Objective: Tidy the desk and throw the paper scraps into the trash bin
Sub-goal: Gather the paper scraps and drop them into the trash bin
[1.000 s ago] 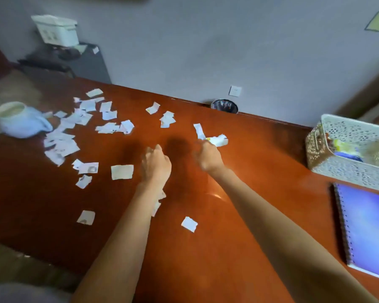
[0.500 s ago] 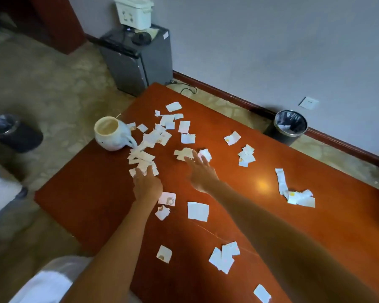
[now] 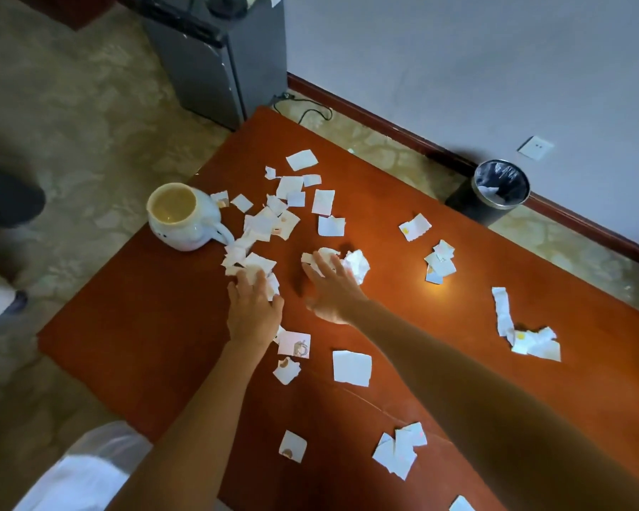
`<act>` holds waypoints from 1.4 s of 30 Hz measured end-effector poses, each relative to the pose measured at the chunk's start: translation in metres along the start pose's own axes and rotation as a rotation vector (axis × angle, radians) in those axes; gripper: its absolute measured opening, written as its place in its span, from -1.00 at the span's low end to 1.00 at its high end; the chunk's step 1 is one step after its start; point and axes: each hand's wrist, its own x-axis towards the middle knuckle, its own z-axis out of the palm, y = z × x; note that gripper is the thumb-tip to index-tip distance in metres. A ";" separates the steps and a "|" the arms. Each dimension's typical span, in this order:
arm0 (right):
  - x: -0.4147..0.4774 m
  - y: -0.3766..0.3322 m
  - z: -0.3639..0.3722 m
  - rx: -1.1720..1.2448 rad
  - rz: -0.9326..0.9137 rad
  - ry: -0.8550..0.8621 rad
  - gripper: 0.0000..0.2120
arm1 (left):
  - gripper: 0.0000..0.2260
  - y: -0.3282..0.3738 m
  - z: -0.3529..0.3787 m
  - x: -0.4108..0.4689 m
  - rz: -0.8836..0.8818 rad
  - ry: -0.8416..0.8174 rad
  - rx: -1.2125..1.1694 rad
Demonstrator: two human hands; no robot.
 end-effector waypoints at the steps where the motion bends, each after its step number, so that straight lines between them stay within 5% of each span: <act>1: 0.004 0.001 0.004 -0.002 -0.013 -0.009 -0.37 | -0.50 0.003 -0.001 -0.003 -0.004 -0.012 -0.007; 17: -0.141 0.051 0.076 0.062 -0.060 0.231 -0.52 | -0.57 0.052 0.042 -0.139 0.278 -0.238 -0.010; 21: -0.160 0.054 0.070 0.058 0.000 0.342 -0.56 | -0.62 0.062 0.030 -0.143 0.260 -0.128 -0.057; 29: -0.078 0.031 -0.018 0.105 0.026 0.224 -0.45 | -0.56 0.065 -0.014 -0.033 0.086 0.111 -0.153; 42: 0.109 0.010 -0.070 -0.028 -0.110 0.117 -0.47 | -0.40 0.049 -0.021 0.118 -0.051 0.066 -0.097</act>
